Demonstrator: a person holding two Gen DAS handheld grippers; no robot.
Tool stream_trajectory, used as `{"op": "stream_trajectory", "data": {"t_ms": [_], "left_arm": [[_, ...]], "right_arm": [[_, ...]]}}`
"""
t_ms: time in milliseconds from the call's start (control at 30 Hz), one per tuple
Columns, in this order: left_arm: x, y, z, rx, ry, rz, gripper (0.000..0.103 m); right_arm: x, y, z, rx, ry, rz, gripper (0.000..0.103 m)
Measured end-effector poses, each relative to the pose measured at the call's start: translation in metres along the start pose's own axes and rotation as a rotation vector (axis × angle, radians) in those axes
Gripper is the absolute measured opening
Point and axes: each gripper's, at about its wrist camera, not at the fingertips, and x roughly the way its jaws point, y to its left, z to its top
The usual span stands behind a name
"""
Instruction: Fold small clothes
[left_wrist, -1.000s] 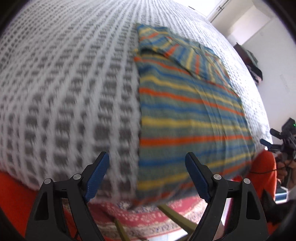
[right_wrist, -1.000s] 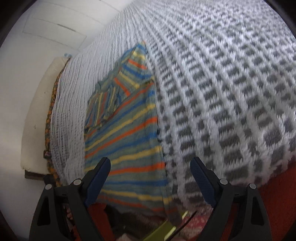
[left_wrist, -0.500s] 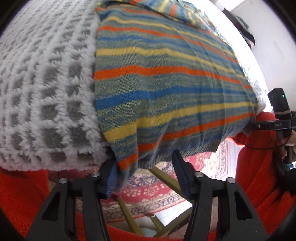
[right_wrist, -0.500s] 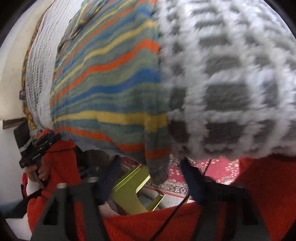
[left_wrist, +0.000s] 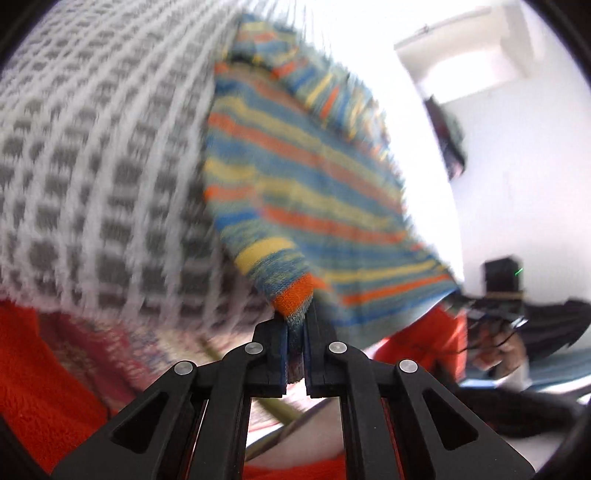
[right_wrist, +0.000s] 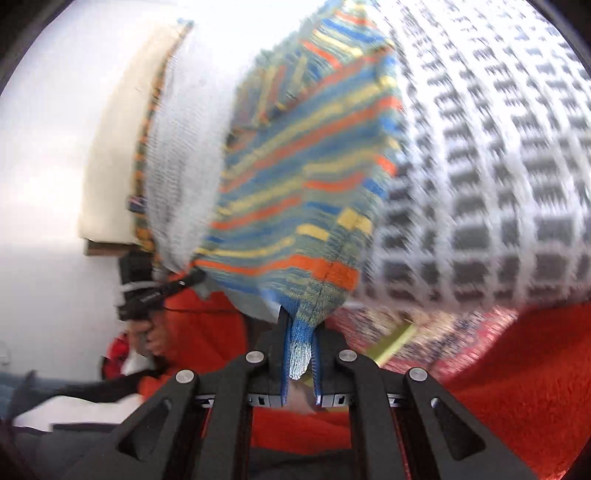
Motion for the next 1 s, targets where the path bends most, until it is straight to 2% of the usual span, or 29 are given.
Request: {"op": "stream_trajectory", "data": {"t_ms": [100, 167, 367, 533, 633, 667, 700, 767, 800, 867, 933, 1000], "left_arm": [[-0.007, -0.004, 0.033, -0.051, -0.078, -0.069, 0.004], [-0.013, -0.003, 0.058, -0.080, -0.130, -0.073, 0.004], [-0.010, 0.001, 0.161, -0.131, -0.234, -0.018, 0.004], [0.005, -0.006, 0.255, -0.127, -0.281, 0.044, 0.003], [0.029, -0.014, 0.301, -0.081, -0.301, 0.134, 0.005], [0.043, -0.012, 0.317, -0.094, -0.294, 0.188, 0.009], [0.053, -0.006, 0.328, -0.123, -0.278, 0.242, 0.025], [0.061, 0.006, 0.336, -0.167, -0.252, 0.316, 0.050], [0.059, 0.011, 0.338, -0.178, -0.272, 0.343, 0.050], [0.050, 0.016, 0.333, -0.170, -0.305, 0.334, 0.054], [0.040, 0.018, 0.317, -0.155, -0.341, 0.318, 0.059], [0.038, 0.016, 0.300, -0.124, -0.342, 0.280, 0.063]], "right_arm": [[-0.010, 0.004, 0.024, 0.014, -0.079, 0.096, 0.010], [-0.015, 0.008, 0.050, 0.019, -0.145, 0.131, 0.010], [-0.016, 0.019, 0.156, 0.042, -0.342, 0.109, 0.010], [-0.015, 0.012, 0.248, 0.068, -0.422, 0.083, 0.010], [-0.010, 0.007, 0.297, 0.084, -0.454, 0.046, 0.010], [-0.006, 0.004, 0.312, 0.082, -0.462, 0.025, 0.015], [-0.004, 0.000, 0.324, 0.098, -0.471, -0.003, 0.019], [-0.004, -0.016, 0.340, 0.162, -0.500, -0.043, 0.069], [-0.008, -0.022, 0.341, 0.181, -0.523, -0.040, 0.071], [-0.018, -0.025, 0.345, 0.182, -0.542, -0.035, 0.071], [-0.017, -0.022, 0.341, 0.151, -0.498, -0.025, 0.071], [-0.001, -0.015, 0.336, 0.108, -0.414, 0.006, 0.070]]}}
